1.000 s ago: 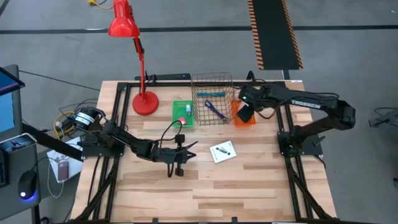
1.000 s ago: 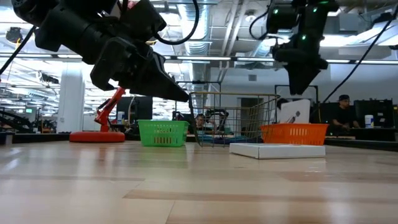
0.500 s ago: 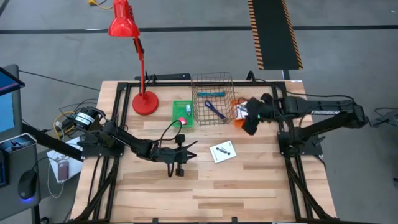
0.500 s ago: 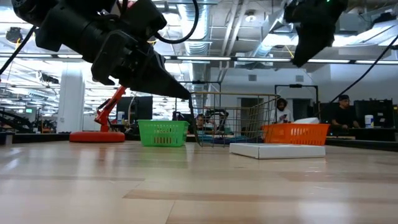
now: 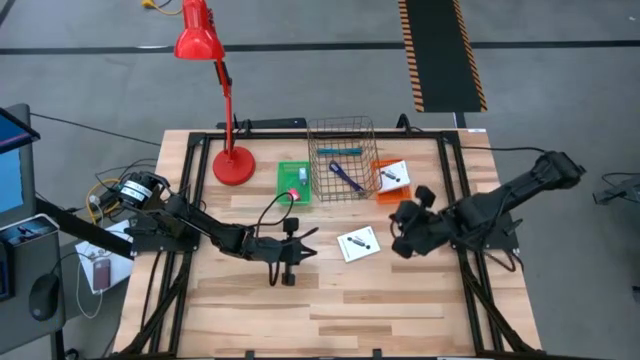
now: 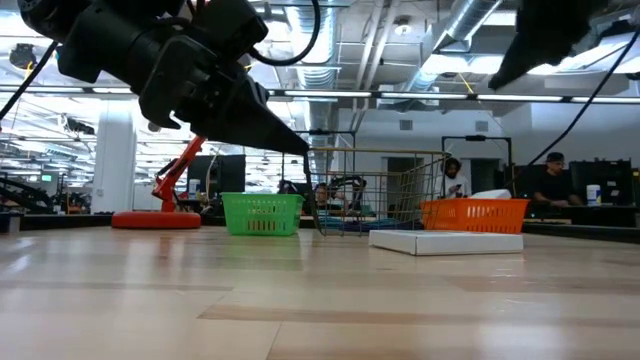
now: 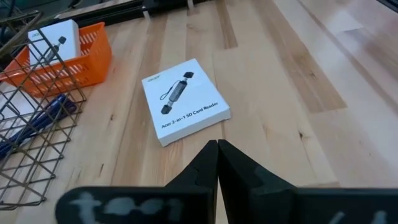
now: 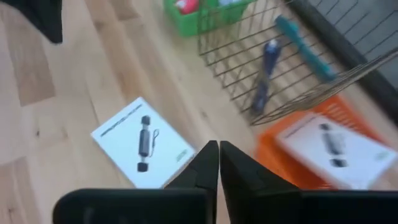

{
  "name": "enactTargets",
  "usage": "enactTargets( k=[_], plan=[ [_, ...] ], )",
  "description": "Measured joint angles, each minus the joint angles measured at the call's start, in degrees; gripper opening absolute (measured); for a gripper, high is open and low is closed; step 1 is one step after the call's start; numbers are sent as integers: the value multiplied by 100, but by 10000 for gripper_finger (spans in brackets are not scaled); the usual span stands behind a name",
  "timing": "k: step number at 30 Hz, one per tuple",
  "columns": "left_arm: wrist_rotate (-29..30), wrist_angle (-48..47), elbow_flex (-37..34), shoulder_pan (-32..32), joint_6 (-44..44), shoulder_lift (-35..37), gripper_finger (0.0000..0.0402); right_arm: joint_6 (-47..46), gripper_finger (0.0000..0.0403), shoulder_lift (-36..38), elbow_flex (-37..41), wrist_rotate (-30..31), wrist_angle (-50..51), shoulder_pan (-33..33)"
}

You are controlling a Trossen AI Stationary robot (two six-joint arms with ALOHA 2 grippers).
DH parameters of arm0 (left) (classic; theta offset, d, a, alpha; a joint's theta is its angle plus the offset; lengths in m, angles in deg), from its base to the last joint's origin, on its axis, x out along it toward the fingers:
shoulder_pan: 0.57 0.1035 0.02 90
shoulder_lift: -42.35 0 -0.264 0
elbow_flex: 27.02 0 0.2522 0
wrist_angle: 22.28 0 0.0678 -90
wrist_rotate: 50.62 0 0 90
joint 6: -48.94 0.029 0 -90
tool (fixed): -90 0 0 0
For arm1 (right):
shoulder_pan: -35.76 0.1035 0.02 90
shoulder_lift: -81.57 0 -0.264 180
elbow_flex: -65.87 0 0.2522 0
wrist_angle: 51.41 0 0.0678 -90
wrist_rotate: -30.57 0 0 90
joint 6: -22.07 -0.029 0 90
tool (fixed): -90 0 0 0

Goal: Pick and place items into bin
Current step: Put the white box into the orange bin

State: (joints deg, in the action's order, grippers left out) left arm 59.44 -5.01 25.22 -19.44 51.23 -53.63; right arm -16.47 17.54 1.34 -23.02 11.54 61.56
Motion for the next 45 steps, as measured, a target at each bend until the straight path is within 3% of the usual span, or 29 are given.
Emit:
enactTargets(
  k=[16, 24, 30, 38, 45],
  plan=[
    [-479, 731, 2, 0, 604, -2, 0, -57, 3, -2, 2514, -294, -3705, 160],
    [-486, 1528, 136, 165, 852, -580, 0, -139, 3, -2, 2945, 182, -4246, 62],
    [-484, 1565, 924, 264, 1189, -1562, 0, -203, 1, -2, 3071, 271, -4238, 23],
    [-234, -87, 2144, 279, 1301, -2244, 0, -405, 1, -2, 3223, 247, -4247, 45],
    [172, -1354, 2824, 291, 1331, -2332, 0, -409, 1, -2, 3247, 247, -4243, 45]
  ],
)
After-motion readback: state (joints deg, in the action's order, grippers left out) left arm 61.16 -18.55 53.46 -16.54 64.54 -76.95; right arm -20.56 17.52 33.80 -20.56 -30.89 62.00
